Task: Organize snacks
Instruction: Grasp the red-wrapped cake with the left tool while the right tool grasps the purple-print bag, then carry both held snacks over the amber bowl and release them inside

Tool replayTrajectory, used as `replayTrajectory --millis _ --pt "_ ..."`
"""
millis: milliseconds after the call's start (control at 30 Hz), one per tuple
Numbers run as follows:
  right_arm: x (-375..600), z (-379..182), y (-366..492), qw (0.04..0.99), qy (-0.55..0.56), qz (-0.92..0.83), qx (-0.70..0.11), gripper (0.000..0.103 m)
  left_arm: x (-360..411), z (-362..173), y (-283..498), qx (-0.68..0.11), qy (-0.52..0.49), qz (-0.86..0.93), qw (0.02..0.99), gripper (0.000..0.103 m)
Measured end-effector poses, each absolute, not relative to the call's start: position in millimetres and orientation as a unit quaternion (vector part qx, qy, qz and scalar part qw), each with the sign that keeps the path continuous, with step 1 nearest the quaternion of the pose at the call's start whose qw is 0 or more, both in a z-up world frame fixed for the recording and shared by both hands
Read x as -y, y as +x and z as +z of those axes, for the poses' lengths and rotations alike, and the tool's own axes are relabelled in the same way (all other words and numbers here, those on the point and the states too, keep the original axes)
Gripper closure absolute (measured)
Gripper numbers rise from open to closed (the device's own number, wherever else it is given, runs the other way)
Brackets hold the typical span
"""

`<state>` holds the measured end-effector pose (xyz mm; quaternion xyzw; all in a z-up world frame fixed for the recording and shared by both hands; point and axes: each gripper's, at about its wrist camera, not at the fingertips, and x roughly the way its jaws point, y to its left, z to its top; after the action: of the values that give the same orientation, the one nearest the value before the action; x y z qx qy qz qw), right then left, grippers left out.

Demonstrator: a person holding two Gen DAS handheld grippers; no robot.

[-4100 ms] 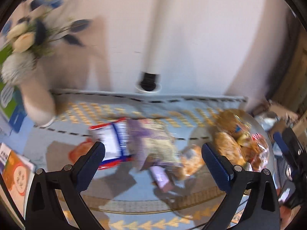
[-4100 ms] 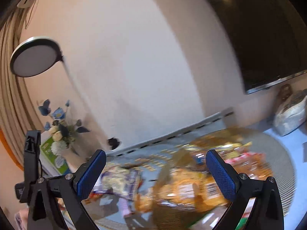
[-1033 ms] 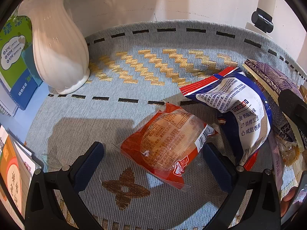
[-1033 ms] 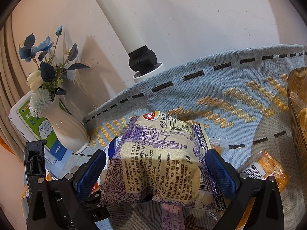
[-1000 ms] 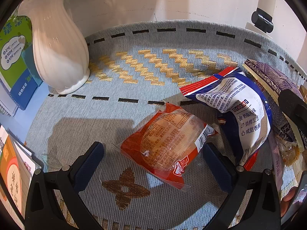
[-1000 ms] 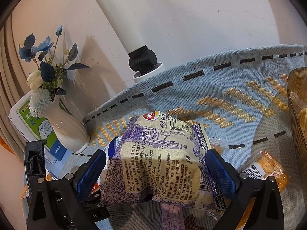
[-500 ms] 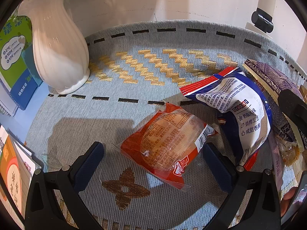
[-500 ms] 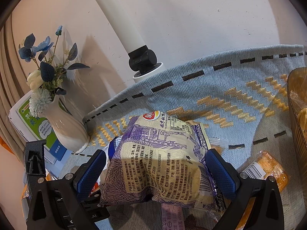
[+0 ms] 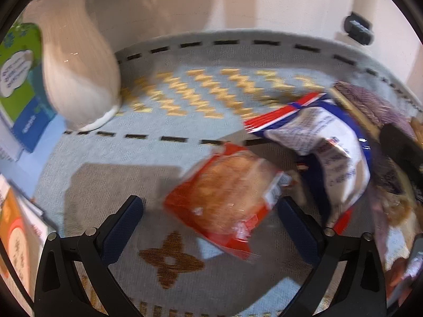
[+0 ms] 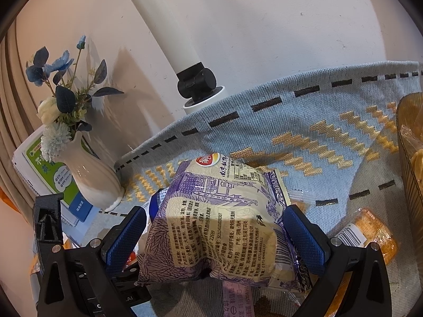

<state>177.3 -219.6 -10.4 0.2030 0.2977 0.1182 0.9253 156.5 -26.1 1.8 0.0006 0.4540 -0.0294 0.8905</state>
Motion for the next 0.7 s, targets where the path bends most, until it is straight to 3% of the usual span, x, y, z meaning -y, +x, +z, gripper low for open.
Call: replayTrajectory --millis 33,67,133,500,700 --pt "220.0 -10.0 176.3 0.925 0.202 0.124 -0.298 0.008 25.5 6.6 151.7 -0.439 -0.005 -0.051 0.897 0.031" --pt "220.5 -10.3 175.6 0.924 0.204 0.13 -0.297 0.032 24.3 9.4 148.2 -0.429 -0.016 -0.076 0.9 0.041" --pt "226.3 -12.3 175.0 0.921 0.219 0.133 -0.295 0.036 21.2 9.2 146.5 -0.423 -0.03 -0.091 0.901 0.051" --pt "249.6 -13.8 163.2 0.911 0.276 0.162 -0.261 0.038 1.8 6.4 138.5 -0.394 -0.075 -0.062 0.914 0.053" --pt "269.3 -5.7 147.1 0.908 0.316 0.184 -0.204 0.038 -6.4 12.6 132.5 -0.363 -0.09 -0.048 0.926 0.053"
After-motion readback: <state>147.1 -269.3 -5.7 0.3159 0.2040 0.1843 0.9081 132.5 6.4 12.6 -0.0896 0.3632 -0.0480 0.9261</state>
